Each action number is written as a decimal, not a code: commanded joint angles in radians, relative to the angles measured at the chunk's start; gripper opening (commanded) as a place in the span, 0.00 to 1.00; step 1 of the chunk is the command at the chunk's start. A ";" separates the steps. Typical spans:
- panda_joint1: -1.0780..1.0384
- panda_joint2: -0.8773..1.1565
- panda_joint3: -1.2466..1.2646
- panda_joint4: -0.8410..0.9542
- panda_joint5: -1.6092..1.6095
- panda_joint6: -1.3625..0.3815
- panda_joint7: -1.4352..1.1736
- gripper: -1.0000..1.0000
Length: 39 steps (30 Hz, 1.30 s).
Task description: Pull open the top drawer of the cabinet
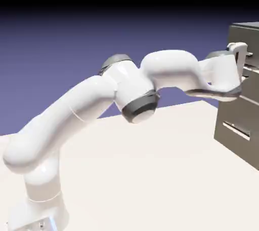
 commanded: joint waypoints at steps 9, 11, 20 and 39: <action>-0.130 0.130 0.063 -0.254 -0.084 -0.087 0.137 0.00; -0.170 0.169 0.084 -0.326 -0.102 -0.110 0.175 0.00; -0.378 0.280 0.246 -0.608 -0.144 -0.209 0.244 0.00; -0.935 0.204 0.781 -1.079 -0.124 -0.389 0.108 0.00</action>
